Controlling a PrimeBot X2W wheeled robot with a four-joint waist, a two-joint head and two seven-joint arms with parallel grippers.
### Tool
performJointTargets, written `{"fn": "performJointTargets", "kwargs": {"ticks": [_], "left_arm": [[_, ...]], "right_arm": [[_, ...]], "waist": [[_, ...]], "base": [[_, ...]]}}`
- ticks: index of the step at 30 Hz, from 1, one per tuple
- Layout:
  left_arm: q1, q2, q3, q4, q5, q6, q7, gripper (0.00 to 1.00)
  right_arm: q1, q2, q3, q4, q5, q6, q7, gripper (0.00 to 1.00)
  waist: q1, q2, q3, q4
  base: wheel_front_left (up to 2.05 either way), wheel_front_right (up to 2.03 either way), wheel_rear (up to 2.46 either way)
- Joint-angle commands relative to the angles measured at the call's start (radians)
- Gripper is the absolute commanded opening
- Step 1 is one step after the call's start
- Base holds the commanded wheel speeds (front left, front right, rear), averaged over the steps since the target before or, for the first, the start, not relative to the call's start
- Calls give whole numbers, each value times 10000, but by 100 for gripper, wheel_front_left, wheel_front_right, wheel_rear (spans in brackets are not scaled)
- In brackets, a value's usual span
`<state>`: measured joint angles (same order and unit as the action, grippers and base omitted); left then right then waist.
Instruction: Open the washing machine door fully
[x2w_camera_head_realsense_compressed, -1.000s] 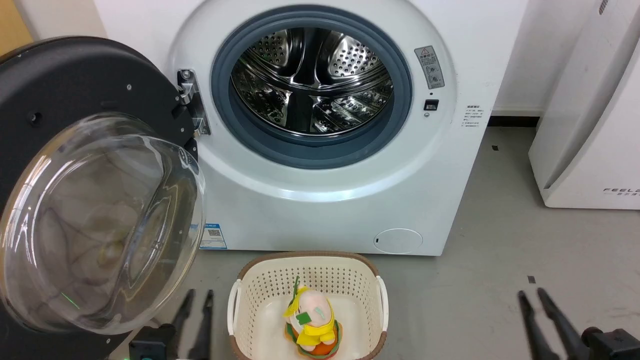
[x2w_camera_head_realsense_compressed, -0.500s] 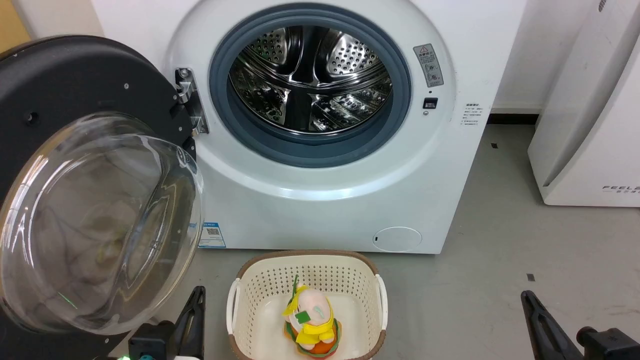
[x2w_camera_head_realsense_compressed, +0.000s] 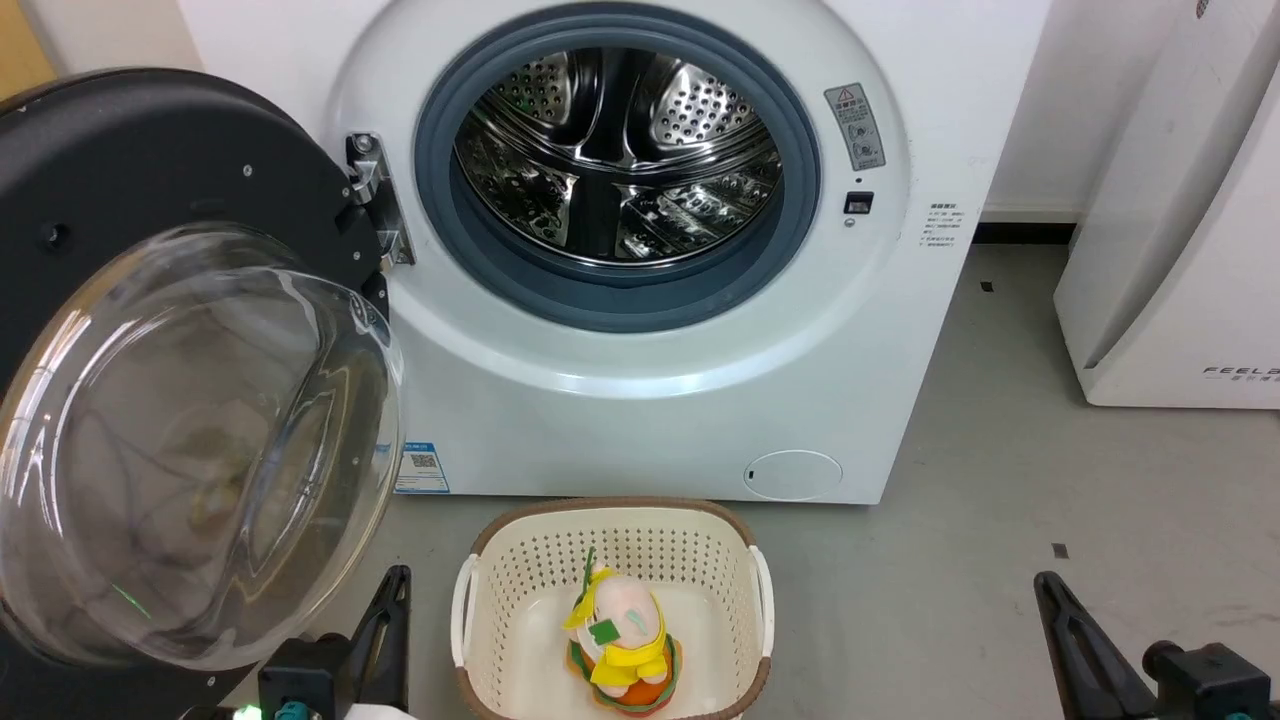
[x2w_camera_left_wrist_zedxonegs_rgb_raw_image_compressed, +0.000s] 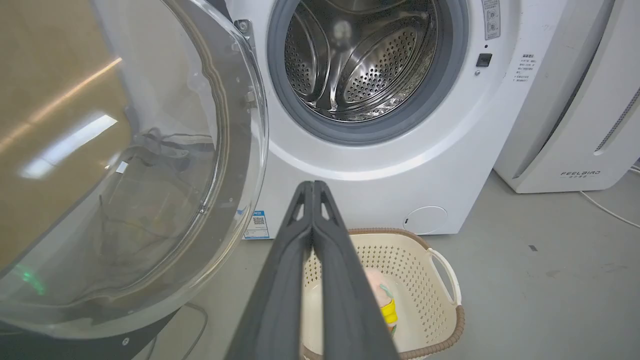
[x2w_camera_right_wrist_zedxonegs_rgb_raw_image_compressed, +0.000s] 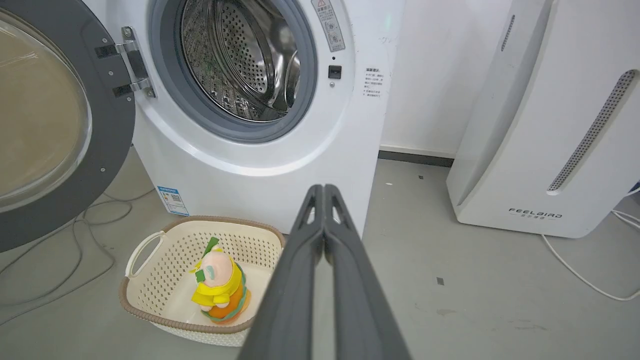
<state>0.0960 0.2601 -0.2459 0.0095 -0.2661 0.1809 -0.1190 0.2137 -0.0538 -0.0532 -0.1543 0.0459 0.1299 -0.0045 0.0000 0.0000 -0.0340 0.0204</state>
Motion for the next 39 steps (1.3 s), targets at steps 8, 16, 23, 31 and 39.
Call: {"fn": "performJointTargets", "kwargs": {"ticks": [8,16,23,31,39], "left_arm": [[-268,-241,265,-20,315,-208,119,0],[-332,-411,465,-27,530,-354,217,0],[-387,-560,641,-33,718,-483,303,0],[-450,-729,841,-40,932,-629,400,0],[-513,-898,1041,-47,1145,-774,498,0]], "right_arm": [[-427,12,66,171,-83,2,11,0],[-583,14,108,296,-117,3,14,0],[-721,16,146,407,-147,3,17,0],[-876,18,188,531,-182,4,20,0],[-1032,20,231,656,-216,4,23,0]], "waist": [[0,0,29,-17],[0,0,58,-34],[0,0,83,-49],[0,0,111,-66],[0,0,139,-83]], "base": [[0,0,0],[0,0,0],[0,0,0],[0,0,0],[0,0,0]]}}
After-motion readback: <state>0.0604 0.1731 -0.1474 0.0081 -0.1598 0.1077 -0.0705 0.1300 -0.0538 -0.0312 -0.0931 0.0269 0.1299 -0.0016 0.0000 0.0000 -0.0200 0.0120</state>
